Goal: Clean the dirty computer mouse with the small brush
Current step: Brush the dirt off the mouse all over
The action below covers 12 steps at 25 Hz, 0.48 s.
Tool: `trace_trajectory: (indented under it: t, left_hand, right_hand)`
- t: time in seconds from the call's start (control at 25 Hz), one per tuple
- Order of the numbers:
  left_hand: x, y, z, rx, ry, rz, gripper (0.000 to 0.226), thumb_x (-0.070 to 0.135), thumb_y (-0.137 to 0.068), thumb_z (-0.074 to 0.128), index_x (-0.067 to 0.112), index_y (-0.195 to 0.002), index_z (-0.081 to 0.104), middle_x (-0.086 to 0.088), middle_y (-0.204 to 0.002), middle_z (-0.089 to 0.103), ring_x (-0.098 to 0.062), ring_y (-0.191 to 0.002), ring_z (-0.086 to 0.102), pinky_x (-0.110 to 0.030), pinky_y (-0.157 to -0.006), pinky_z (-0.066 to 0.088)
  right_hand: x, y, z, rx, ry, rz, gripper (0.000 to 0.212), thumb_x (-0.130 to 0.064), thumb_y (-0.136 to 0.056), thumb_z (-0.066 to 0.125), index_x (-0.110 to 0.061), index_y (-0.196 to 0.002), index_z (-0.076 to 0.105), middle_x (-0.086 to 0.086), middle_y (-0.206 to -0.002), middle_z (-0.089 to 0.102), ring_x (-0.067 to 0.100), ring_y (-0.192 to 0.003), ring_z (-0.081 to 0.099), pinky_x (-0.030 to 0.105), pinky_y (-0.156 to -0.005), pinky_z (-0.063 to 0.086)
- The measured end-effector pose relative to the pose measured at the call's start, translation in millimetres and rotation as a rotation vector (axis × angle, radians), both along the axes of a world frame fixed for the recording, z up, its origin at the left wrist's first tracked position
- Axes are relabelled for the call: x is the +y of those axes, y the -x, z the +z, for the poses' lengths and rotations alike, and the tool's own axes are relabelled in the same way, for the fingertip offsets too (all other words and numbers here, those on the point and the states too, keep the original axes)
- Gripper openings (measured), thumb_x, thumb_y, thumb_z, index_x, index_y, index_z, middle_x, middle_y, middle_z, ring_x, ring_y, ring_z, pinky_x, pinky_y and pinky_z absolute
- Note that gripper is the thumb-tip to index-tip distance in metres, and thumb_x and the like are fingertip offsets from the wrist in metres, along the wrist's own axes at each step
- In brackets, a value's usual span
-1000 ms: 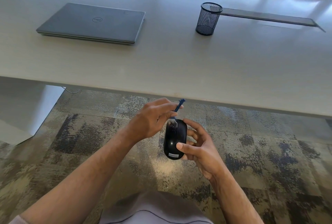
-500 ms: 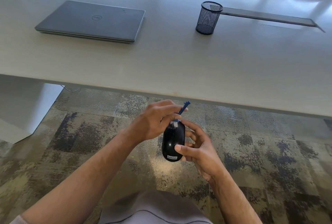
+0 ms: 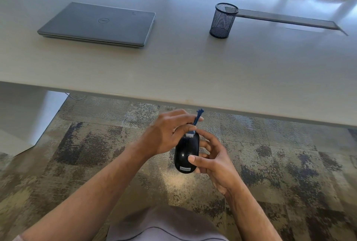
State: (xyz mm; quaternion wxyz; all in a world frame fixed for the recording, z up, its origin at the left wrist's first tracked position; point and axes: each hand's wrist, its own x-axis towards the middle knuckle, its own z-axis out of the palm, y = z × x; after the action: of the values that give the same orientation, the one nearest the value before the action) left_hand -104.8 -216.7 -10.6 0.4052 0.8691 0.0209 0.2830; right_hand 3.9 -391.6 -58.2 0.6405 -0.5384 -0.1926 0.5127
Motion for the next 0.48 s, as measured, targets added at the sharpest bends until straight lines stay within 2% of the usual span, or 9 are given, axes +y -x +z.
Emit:
trace_trajectory:
  t: [0.32, 0.48]
  left_hand:
    - [8, 7, 0, 0.036, 0.02, 0.087, 0.028, 0.002, -0.095, 0.061, 0.006, -0.122, 0.066, -0.006, -0.102, 0.067, -0.004, -0.09, 0.064, -0.008, -0.082, 0.048]
    - [-3, 5, 3, -0.016, -0.01, 0.037, 0.027, 0.009, -0.096, 0.062, 0.009, -0.122, 0.067, -0.003, -0.107, 0.069, -0.009, -0.095, 0.066, -0.016, -0.083, 0.052]
  right_hand:
    - [-3, 1, 1, -0.015, 0.018, -0.007, 0.081, -0.013, -0.056, 0.094, -0.037, -0.129, 0.066, 0.01, -0.127, 0.069, 0.041, -0.1, 0.074, 0.036, -0.06, 0.059]
    - [-2, 0, 2, -0.008, 0.005, -0.003, 0.081, -0.013, -0.057, 0.094, -0.035, -0.13, 0.065, 0.013, -0.127, 0.068, 0.045, -0.102, 0.073, 0.038, -0.06, 0.06]
